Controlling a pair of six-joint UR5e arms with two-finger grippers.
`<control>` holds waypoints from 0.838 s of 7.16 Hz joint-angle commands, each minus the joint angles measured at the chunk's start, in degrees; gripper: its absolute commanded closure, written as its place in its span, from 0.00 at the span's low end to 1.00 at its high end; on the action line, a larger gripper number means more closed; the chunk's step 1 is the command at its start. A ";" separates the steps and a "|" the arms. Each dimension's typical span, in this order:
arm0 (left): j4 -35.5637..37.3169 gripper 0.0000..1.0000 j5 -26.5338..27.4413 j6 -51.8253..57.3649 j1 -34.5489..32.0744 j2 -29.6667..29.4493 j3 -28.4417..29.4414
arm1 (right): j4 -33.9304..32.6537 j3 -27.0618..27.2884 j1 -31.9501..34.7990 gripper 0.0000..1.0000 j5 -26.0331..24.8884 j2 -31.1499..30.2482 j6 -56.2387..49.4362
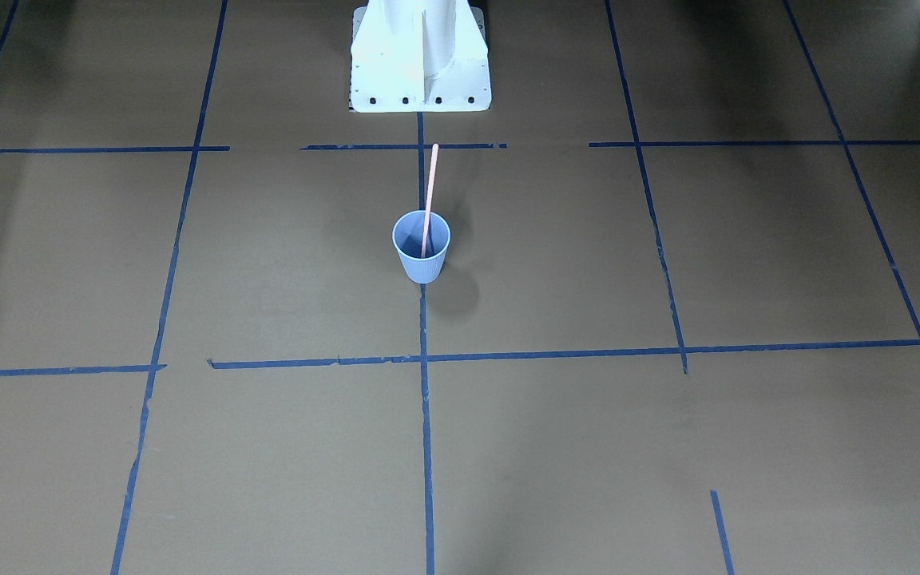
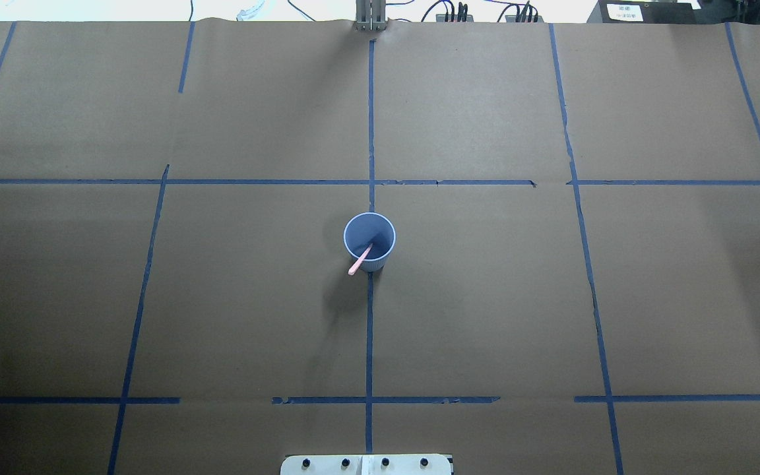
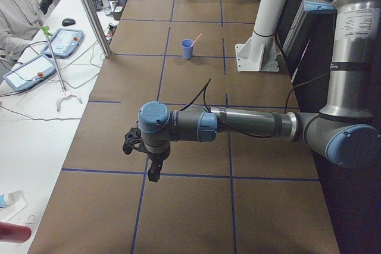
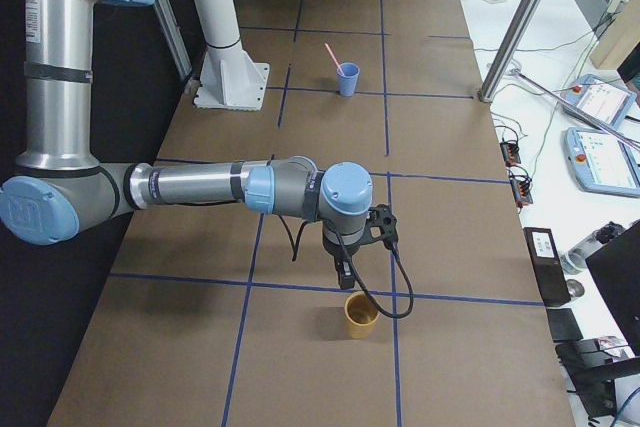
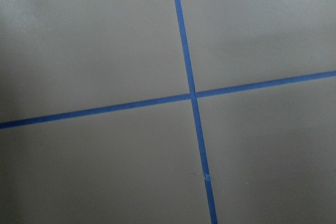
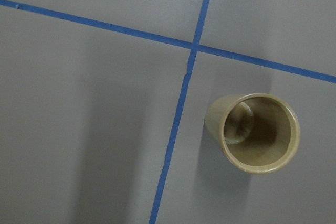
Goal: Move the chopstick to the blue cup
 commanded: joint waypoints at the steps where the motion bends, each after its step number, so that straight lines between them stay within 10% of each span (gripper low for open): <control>1: 0.23 0.00 2.74 0.22 0.51 1.33 -1.14 | 0.01 1.17 -0.38 0.01 -0.13 0.00 -0.04; 6: -0.04 0.00 2.64 0.22 0.77 2.83 -2.74 | 3.61 3.02 -1.53 0.00 -0.13 0.43 3.56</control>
